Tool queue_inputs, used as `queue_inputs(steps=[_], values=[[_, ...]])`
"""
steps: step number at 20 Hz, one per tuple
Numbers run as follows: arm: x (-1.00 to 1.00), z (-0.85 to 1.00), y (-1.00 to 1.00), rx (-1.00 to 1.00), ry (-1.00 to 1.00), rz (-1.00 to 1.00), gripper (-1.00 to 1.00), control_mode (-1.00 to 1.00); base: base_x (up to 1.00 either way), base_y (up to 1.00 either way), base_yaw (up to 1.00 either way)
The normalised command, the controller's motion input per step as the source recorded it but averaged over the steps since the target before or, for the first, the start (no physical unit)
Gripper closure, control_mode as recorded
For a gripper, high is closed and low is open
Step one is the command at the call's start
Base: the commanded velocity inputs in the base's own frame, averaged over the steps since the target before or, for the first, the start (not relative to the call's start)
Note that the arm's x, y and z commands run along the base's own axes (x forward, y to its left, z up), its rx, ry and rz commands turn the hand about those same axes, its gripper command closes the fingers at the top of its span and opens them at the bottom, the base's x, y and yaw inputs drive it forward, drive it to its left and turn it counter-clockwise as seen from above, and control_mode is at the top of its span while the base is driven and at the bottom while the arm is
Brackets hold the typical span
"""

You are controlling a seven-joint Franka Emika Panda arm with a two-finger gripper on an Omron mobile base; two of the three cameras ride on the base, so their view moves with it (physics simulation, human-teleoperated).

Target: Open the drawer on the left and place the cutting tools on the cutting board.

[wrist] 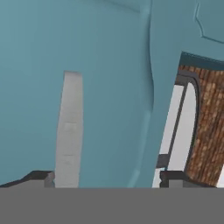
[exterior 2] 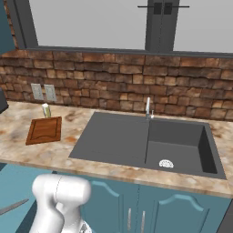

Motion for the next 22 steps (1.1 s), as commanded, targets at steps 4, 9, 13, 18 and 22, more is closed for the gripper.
queue_inputs(steps=[4, 9, 13, 18, 22], values=[[-0.18, 0.71, -0.18, 0.08, 0.06, -0.01, -1.00, -1.00, 0.00, 0.00, 0.00], [0.00, 0.37, -0.05, 0.03, 0.07, 0.00, -1.00, -1.00, 0.00, 0.00, 0.00], [0.00, 0.24, -0.15, 0.09, 0.00, 0.00, -1.00, -1.00, 0.00, 0.00, 0.00], [-0.18, 0.90, -0.28, 0.21, -0.03, 0.00, -1.00, -1.00, 0.00, 0.00, 0.00], [-0.70, 0.77, -0.15, 0.14, -0.15, 0.00, -1.00, -1.00, 0.00, 0.00, 0.00]])
